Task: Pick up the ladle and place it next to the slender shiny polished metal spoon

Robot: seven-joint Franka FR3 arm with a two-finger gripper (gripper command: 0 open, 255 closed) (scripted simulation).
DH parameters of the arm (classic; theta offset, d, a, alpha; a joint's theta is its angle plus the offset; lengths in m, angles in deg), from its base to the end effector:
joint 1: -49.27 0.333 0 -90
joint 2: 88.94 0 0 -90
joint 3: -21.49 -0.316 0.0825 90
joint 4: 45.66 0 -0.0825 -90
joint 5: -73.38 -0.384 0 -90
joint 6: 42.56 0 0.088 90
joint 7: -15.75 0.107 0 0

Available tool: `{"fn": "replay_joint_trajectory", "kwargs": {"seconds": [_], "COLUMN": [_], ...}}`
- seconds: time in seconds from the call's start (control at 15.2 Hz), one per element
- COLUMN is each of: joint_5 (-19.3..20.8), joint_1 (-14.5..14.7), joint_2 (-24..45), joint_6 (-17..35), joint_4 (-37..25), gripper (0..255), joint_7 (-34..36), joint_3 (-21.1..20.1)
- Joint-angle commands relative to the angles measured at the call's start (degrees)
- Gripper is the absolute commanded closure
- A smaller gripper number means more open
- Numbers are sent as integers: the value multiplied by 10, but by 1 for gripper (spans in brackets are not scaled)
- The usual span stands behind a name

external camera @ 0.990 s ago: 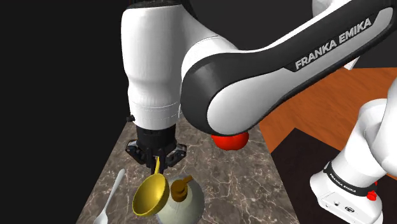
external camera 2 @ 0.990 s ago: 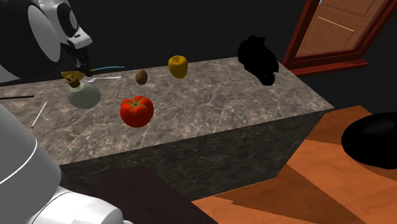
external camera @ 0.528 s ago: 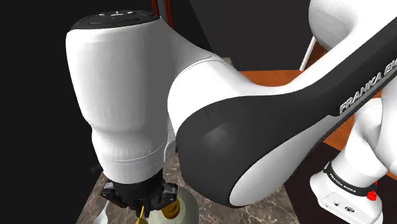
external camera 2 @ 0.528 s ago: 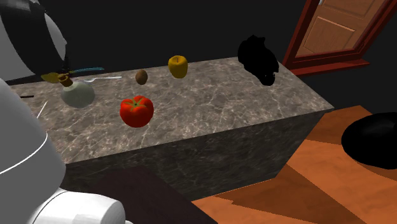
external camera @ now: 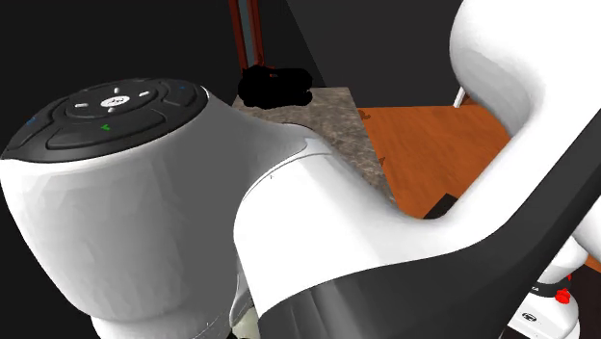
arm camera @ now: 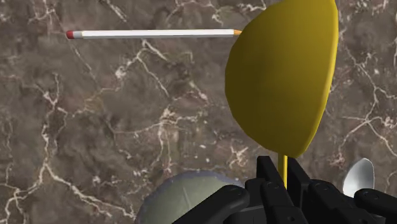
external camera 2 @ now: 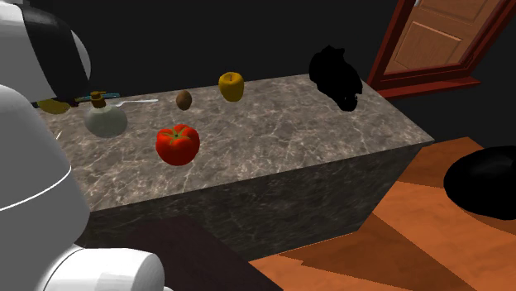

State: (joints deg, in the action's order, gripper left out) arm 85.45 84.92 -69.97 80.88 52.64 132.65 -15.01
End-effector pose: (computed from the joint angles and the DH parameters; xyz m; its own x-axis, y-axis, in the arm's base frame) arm 0.2453 0.6065 0.4429 0.7514 -0.6549 -0.0810 -0.6585 -0.7361 -0.1569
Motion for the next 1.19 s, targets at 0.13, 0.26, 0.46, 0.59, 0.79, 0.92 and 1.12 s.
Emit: {"fn": "replay_joint_trajectory", "kwargs": {"seconds": [0.13,0.26,0.46,0.59,0.79,0.92,1.12], "joint_5": [11,16,24,30,39,45,55], "joint_1": [4,6,8,10,13,16,20], "joint_2": [12,18,27,34,45,53,64], "joint_6": [26,39,58,71,89,101,117], "joint_4": [16,24,36,42,52,57,64], "gripper": [255,255,255,255,255,255,255], "joint_7": [8,11,16,20,26,30,36], "joint_3": [4,7,11,14,19,23,28]}}
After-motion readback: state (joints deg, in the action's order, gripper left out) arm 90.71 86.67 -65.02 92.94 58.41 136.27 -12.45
